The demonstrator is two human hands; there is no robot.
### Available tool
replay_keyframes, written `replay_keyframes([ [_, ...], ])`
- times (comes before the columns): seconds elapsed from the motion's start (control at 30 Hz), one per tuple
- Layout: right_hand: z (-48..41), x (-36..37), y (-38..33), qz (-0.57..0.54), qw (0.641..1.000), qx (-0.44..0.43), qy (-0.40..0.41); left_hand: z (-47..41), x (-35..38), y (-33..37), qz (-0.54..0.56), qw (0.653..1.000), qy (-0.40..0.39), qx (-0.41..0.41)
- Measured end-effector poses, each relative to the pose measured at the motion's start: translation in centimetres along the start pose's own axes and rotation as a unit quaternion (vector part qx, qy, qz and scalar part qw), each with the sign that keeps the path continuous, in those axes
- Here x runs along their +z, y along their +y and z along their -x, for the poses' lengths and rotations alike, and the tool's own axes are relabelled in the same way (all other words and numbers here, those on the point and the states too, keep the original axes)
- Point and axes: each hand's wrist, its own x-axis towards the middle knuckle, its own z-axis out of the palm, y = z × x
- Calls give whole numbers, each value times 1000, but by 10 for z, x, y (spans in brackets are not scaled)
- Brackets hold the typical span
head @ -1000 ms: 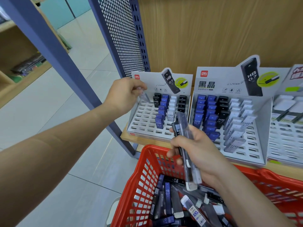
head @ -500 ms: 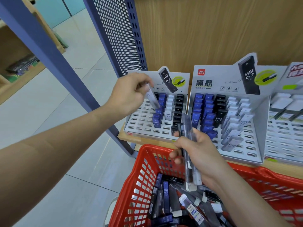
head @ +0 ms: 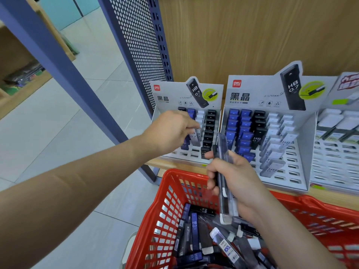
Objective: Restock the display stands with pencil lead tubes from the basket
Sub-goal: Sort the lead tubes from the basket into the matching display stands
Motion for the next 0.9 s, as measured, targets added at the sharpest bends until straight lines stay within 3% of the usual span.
replay_keyframes([
  [0.17, -1, -1, 2, 7, 1000, 4, -11, -2, 2, 1, -52, 997, -22, 44],
  [0.33, 0, -2, -1, -3, 999, 1, -34, -7, 3, 7, 5, 999, -26, -44],
  [0.53, -2, 0, -4, -42, 999, 6, -34, -7, 3, 12, -24, 999, 16, -20],
  [0.6, -1, 1, -7, -46, 998, -1, -37, -6, -10, 28, 116, 988, 32, -99],
  [0.7, 5, 3, -15, -32, 997, -29, -59, 3, -32, 53, 367, 907, -78, -188],
  [0.77, 12, 2, -20, -15, 996, -48, -75, 14, -41, 65, 410, 885, -119, -187],
  [0.9, 36, 2, -34, -11, 993, -47, -104, 31, -67, 75, 456, 863, -50, -211],
])
